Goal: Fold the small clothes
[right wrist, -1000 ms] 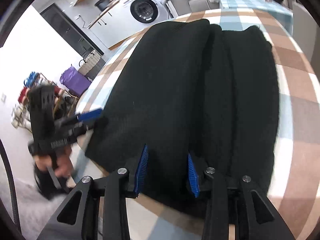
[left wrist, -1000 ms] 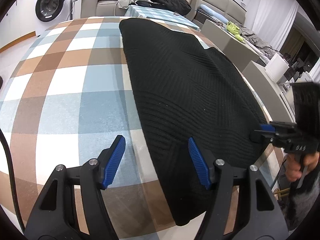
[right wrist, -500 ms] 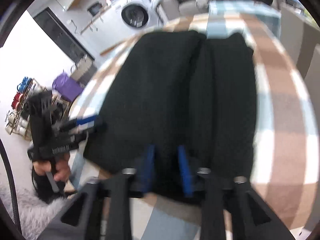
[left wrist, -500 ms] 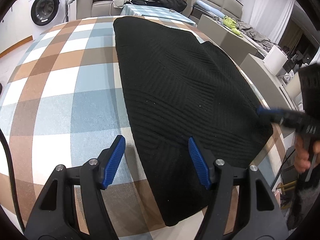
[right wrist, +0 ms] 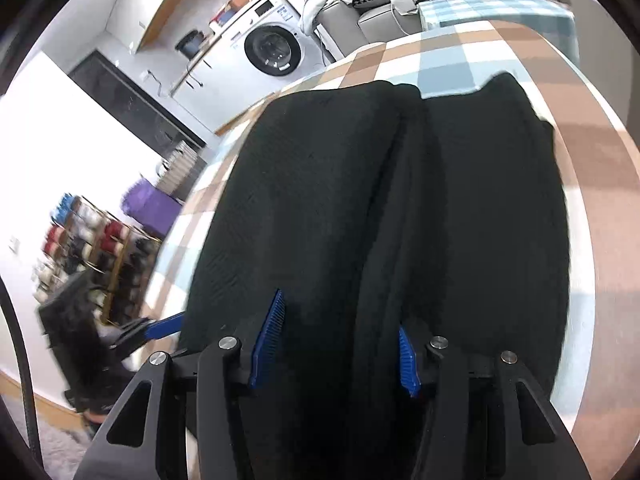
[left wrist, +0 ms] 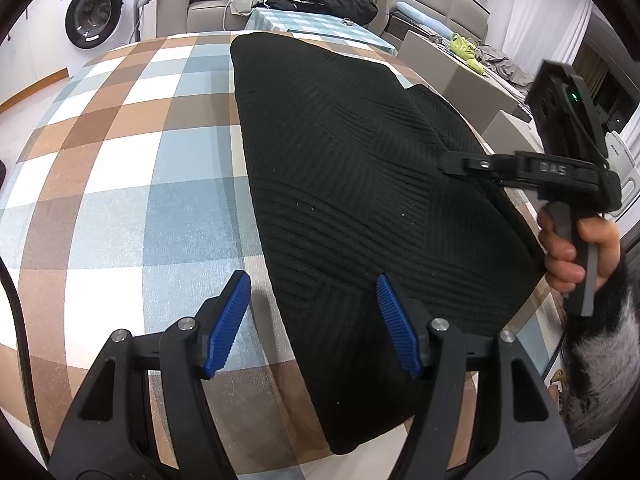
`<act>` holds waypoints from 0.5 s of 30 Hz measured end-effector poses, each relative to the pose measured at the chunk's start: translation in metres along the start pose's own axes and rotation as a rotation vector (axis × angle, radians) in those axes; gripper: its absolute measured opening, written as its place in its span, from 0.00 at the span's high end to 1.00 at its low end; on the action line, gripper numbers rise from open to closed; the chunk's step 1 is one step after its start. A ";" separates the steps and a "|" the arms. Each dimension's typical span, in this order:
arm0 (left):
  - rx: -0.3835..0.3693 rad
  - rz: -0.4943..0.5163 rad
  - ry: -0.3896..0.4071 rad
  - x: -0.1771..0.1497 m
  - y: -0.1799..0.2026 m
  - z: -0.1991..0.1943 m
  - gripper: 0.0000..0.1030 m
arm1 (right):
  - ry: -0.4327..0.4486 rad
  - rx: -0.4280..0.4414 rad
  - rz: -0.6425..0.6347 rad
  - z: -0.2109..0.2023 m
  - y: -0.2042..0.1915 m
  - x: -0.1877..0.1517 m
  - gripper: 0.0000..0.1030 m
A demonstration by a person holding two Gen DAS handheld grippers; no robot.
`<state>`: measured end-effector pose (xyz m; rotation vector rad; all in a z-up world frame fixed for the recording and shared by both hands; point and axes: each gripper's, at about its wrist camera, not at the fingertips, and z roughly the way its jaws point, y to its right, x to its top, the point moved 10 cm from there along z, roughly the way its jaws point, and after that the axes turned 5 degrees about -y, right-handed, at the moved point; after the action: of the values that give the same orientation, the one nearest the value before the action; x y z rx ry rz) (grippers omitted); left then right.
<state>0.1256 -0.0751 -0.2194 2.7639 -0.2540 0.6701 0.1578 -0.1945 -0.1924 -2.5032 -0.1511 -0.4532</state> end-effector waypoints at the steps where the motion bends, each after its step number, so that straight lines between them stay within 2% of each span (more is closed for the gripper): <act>1: 0.000 0.001 0.002 0.000 0.000 -0.001 0.39 | 0.004 -0.022 -0.024 0.002 -0.002 0.003 0.72; 3: 0.001 -0.002 0.008 0.002 -0.001 -0.002 0.39 | -0.003 -0.082 -0.076 0.006 -0.005 0.006 0.87; 5: 0.000 -0.004 0.014 0.004 -0.002 -0.005 0.39 | 0.031 -0.109 -0.117 -0.005 -0.014 0.009 0.90; 9: -0.011 0.007 0.033 0.009 -0.001 -0.013 0.39 | 0.129 -0.130 -0.159 -0.052 -0.035 0.009 0.90; 12: -0.018 0.016 0.024 0.010 0.001 -0.006 0.39 | 0.082 -0.226 -0.109 -0.045 -0.007 -0.006 0.89; 14: -0.021 0.018 0.010 0.009 0.002 0.000 0.39 | 0.032 -0.250 -0.035 -0.029 0.020 -0.013 0.87; 15: -0.028 0.021 0.004 0.008 0.003 0.003 0.39 | 0.000 -0.231 0.017 -0.018 0.033 -0.018 0.84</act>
<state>0.1332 -0.0801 -0.2176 2.7365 -0.2903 0.6724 0.1421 -0.2321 -0.2021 -2.7282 -0.0808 -0.4870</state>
